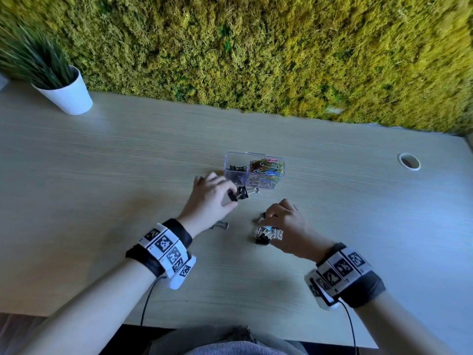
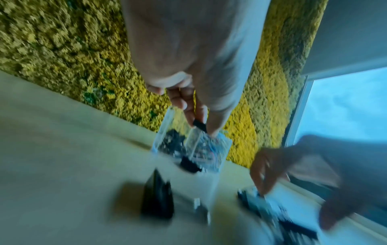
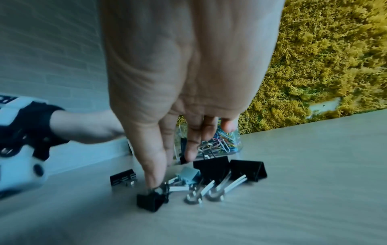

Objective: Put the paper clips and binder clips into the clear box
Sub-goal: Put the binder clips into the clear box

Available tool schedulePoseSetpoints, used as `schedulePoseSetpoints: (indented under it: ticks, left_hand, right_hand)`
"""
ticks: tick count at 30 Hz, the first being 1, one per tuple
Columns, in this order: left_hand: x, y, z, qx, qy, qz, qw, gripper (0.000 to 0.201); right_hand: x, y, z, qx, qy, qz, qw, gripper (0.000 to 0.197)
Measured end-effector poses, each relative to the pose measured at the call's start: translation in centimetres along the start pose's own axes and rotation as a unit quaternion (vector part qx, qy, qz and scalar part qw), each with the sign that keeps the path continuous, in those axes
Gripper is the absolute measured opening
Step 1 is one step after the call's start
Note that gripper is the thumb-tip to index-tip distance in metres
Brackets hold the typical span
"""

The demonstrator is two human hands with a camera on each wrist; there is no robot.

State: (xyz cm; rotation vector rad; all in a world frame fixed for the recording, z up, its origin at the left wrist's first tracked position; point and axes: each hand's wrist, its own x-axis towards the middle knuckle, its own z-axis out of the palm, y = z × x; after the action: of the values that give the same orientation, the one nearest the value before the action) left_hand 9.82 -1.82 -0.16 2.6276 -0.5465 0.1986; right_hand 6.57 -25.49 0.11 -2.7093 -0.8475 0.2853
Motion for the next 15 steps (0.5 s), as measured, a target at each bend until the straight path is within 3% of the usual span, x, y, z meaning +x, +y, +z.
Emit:
schedulePoseSetpoints:
  ticks: [4, 9, 12, 15]
  left_hand:
    - [3.0, -0.1, -2.5, -0.007, 0.088, -0.004, 0.996, 0.027]
    - [5.9, -0.7, -3.3, 0.003, 0.061, -0.028, 0.998, 0.036]
    - [6.1, -0.9, -2.9, 0.003, 0.038, -0.032, 0.999, 0.052]
    - [5.0, -1.0, -2.5, 0.008, 0.065, -0.027, 0.998, 0.055]
  right_hand:
    - [-0.2, -0.2, 0.6, -0.025, 0.021, 0.011, 0.999, 0.036]
    - [0.2, -0.4, 0.8, -0.006, 0.032, 0.013, 0.999, 0.023]
    - [0.7, -0.4, 0.2, 0.046, 0.044, 0.021, 0.998, 0.020]
    - [1.5, -0.7, -1.1, 0.122, 0.103, 0.028, 0.987, 0.021]
